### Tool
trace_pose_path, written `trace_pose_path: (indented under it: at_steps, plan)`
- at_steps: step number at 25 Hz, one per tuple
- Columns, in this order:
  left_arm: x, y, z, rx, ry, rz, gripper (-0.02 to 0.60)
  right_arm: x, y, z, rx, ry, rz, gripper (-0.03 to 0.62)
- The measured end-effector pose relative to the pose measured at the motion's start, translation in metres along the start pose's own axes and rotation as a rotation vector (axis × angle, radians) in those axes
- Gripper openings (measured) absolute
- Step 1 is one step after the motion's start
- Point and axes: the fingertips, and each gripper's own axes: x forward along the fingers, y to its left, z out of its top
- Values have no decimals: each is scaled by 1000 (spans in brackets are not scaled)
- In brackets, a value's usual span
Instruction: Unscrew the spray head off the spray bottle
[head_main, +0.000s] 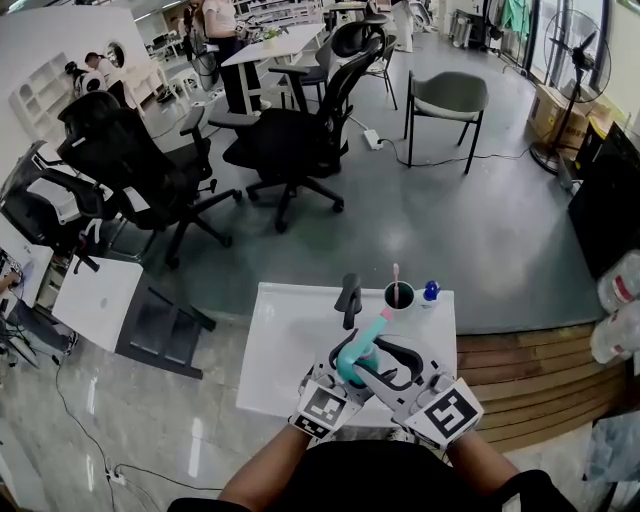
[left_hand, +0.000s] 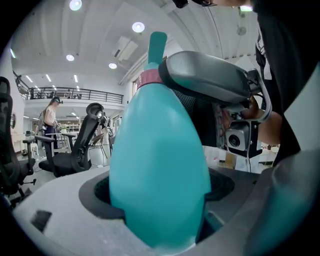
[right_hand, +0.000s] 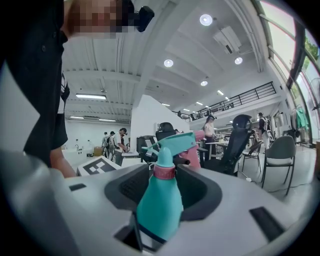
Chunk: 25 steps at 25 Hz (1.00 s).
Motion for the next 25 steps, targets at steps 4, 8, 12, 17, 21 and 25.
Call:
trace_pose_path:
  at_steps: [4, 8, 12, 17, 21, 25]
  plan:
    - [6, -2, 5, 2, -1, -2, 448, 6, -1, 3, 21, -8, -13, 183]
    - [8, -1, 8, -7, 0, 1, 449, 8, -7, 4, 7, -16, -35, 183]
    - [7, 2, 12, -9, 4, 10, 449, 8, -7, 9, 35, -40, -41, 173]
    - [4, 2, 17, 6, 4, 11, 449, 3, -9, 12, 24, -73, -23, 155]
    - [2, -3, 16, 18, 3, -2, 449, -1, -5, 11, 38, -76, 26, 146]
    - [-1, -6, 18, 26, 3, -13, 449, -4, -2, 12, 41, -82, 55, 143]
